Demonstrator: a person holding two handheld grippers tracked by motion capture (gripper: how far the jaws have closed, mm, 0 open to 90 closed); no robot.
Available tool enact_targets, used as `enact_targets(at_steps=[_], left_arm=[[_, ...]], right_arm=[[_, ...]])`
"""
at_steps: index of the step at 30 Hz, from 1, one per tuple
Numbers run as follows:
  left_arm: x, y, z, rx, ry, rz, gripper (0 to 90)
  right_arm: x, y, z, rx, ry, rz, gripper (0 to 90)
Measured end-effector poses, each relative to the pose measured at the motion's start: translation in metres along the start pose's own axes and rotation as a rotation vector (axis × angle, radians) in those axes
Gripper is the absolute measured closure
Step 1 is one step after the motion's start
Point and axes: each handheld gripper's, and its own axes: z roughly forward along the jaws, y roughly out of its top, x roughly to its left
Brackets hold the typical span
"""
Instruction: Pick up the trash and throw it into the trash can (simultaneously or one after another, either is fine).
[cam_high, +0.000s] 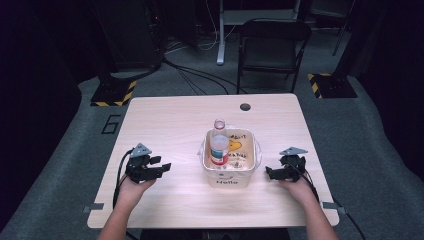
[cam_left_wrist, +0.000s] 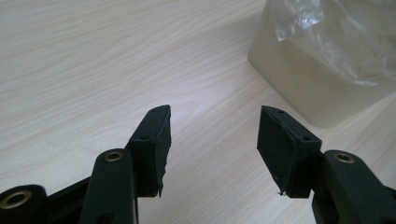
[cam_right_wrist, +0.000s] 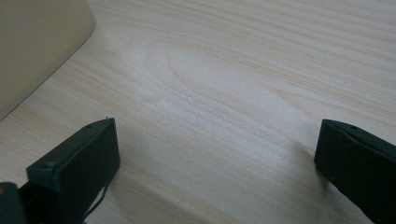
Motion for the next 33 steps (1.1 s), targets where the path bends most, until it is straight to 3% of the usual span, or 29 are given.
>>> enact_targets(at_steps=[7,14,22,28,33], left_arm=[[0.007,-0.024,0.009,0.005,0.014,-0.022,44.3],[0.015,-0.037,0.012,0.01,0.011,-0.025,43.0],[0.027,-0.05,0.005,0.044,0.028,0.002,41.9],[0.037,-0.071,0.001,0.047,0.047,-0.038,41.6],[0.042,-0.073,0.0,0.023,0.046,-0.065,40.8]], right_arm=[[0.0,0.0,0.0,0.001,0.0,0.001,0.0],[0.0,0.0,0.0,0.0,0.0,0.001,0.0],[0.0,0.0,0.0,0.0,0.0,0.001,0.0],[0.0,0.0,0.0,0.0,-0.001,0.001,0.0],[0.0,0.0,0.0,0.0,0.0,0.001,0.0]])
